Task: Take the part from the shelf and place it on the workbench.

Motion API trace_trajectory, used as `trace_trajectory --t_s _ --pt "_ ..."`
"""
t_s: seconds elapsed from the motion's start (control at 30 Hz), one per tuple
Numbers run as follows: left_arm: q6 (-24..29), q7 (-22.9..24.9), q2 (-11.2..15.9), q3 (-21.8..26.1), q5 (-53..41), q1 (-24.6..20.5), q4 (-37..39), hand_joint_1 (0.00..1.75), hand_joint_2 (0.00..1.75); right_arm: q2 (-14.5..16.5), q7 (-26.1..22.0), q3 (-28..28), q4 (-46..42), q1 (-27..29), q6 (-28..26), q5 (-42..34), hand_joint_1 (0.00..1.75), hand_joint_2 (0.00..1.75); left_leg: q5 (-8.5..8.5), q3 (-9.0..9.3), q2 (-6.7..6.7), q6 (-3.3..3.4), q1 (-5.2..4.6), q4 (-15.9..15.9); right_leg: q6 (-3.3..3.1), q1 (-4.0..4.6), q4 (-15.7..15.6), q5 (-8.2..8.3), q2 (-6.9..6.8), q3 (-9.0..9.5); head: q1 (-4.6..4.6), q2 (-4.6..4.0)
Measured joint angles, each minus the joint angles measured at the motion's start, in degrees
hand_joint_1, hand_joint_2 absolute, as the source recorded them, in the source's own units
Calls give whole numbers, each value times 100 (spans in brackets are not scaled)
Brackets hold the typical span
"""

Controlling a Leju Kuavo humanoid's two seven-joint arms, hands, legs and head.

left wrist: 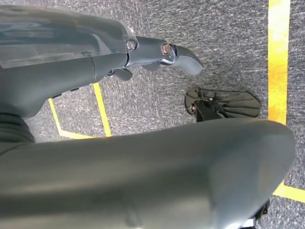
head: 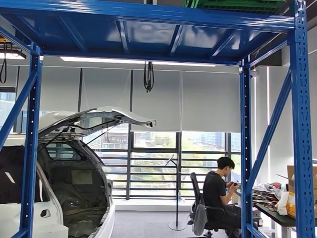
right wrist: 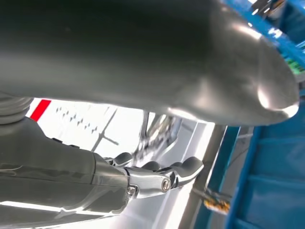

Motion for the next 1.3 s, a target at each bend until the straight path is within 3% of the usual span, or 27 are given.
trace_trajectory --t_s 0.33,0.77,1.3 --pt "-1 -4 -2 0 -25 -1 3 0 0 -110 22 1 46 0 -320 585 0 0 0 0 0 0 2 0 0 2 0 0 -1 -1 0 0" --pt "-5 -19 -2 -2 -78 -1 4 0 0 -127 60 27 76 17 -586 817 0 0 0 0 0 0 1 0 0 1 1 0 -1 -1 0 0" --pt "-38 -44 1 -10 -195 0 4 0 0 -396 -423 10 76 14 -566 439 0 0 0 0 0 0 -2 2 2 -1 -1 1 -1 -1 0 0"
